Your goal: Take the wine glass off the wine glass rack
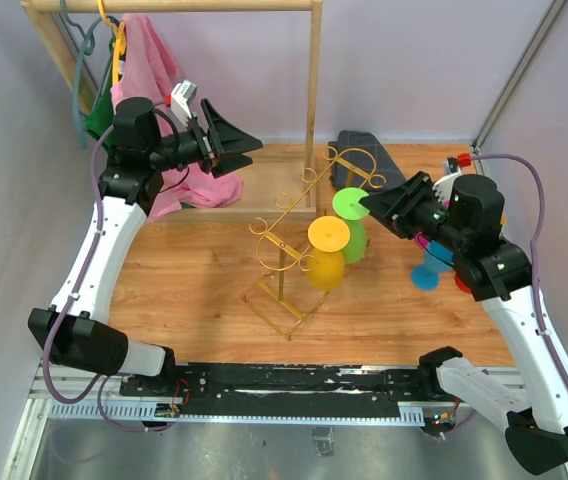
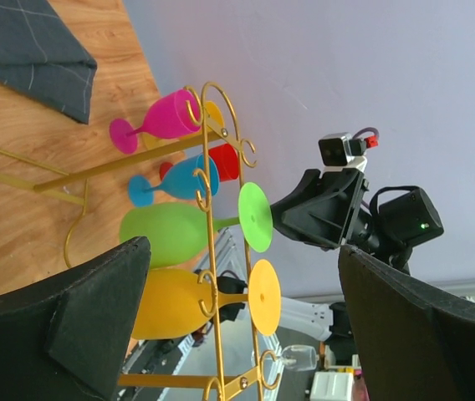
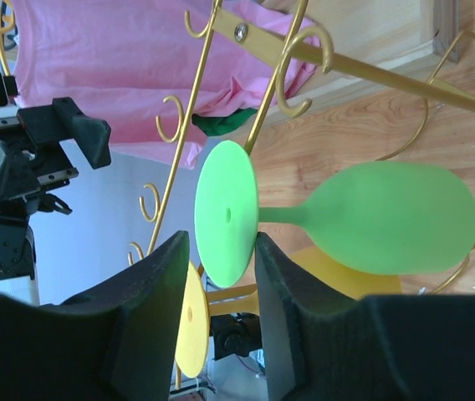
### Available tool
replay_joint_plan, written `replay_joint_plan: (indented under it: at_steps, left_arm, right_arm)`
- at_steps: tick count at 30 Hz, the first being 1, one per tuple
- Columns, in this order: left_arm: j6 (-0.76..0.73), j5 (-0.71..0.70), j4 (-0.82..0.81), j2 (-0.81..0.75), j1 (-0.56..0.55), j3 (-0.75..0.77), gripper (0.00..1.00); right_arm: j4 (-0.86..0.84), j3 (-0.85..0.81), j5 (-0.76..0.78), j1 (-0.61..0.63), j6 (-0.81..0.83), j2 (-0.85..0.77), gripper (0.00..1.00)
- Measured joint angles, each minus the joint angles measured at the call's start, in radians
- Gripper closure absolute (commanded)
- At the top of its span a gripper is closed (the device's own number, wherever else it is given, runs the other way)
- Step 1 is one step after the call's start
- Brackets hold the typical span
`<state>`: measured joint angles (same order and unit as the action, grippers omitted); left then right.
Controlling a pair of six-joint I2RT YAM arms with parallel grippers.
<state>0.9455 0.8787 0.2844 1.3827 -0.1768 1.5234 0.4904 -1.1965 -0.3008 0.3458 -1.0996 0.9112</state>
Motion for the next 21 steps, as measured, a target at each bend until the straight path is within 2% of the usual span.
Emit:
replay_joint_plan:
  at_steps: [6, 11, 14, 21]
  left_arm:
    - [0.002, 0.015, -0.001, 0.000, 0.001, -0.011, 0.01]
    - [0.002, 0.021, -0.005, 0.000, 0.001, -0.011, 0.01]
    - [0.002, 0.023, -0.007, 0.000, 0.001, -0.011, 0.01]
    - [0.000, 0.024, -0.006, 0.000, 0.001, -0.011, 0.01]
  right_arm:
    - [-0.022, 0.030, 0.007, 0.025, -0.019, 0.000, 0.70]
    - [-0.026, 0.046, 0.013, 0.032, -0.031, -0.002, 0.86]
    - [-0.027, 0.052, 0.015, 0.032, -0.039, -0.003, 0.93]
    - [-0.042, 0.053, 0.025, 0.032, -0.053, -0.023, 0.99]
